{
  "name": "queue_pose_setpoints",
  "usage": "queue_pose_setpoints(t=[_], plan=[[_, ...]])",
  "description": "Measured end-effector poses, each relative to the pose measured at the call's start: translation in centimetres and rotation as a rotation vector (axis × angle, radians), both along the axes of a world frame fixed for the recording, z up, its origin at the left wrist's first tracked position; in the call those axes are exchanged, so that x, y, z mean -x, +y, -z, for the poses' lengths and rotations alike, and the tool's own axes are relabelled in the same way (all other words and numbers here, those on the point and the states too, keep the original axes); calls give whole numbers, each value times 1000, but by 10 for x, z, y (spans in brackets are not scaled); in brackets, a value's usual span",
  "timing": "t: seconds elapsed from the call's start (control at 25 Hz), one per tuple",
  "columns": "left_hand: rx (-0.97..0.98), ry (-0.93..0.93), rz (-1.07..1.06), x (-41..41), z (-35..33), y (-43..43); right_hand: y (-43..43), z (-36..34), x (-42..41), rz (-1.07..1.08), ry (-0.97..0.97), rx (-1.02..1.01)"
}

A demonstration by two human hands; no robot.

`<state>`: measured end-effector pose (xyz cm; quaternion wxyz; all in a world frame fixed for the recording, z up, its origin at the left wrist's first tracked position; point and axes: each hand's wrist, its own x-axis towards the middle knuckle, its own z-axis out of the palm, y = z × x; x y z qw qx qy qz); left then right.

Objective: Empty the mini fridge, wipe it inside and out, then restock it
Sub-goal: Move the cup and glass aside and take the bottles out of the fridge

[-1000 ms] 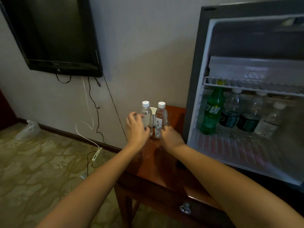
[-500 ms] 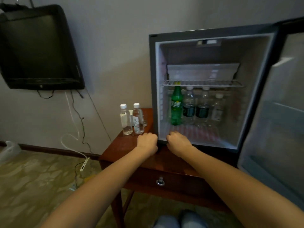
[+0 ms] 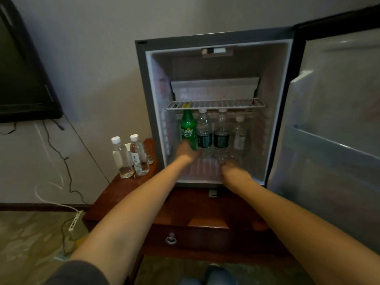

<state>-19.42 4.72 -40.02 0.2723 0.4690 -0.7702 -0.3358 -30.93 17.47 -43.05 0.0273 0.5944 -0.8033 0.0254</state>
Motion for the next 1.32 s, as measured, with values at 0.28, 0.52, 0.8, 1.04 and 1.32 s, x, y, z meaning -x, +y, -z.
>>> queue_pose_setpoints(t=[0.28, 0.52, 0.8, 1.04, 1.32], plan=[[-334, 558, -266, 44, 17, -52, -24, 18, 28, 12, -69, 54], [-116, 604, -250, 55, 38, -79, -70, 23, 23, 7, -496, 544], [12, 599, -138, 52, 58, -92, -155, 10, 4, 188, -918, 892], [9, 671, -136, 53, 64, -91, -184, 27, 8, 243, -901, 954], [67, 548, -119, 42, 69, -81, -180, 19, 4, 293, -852, 1008]])
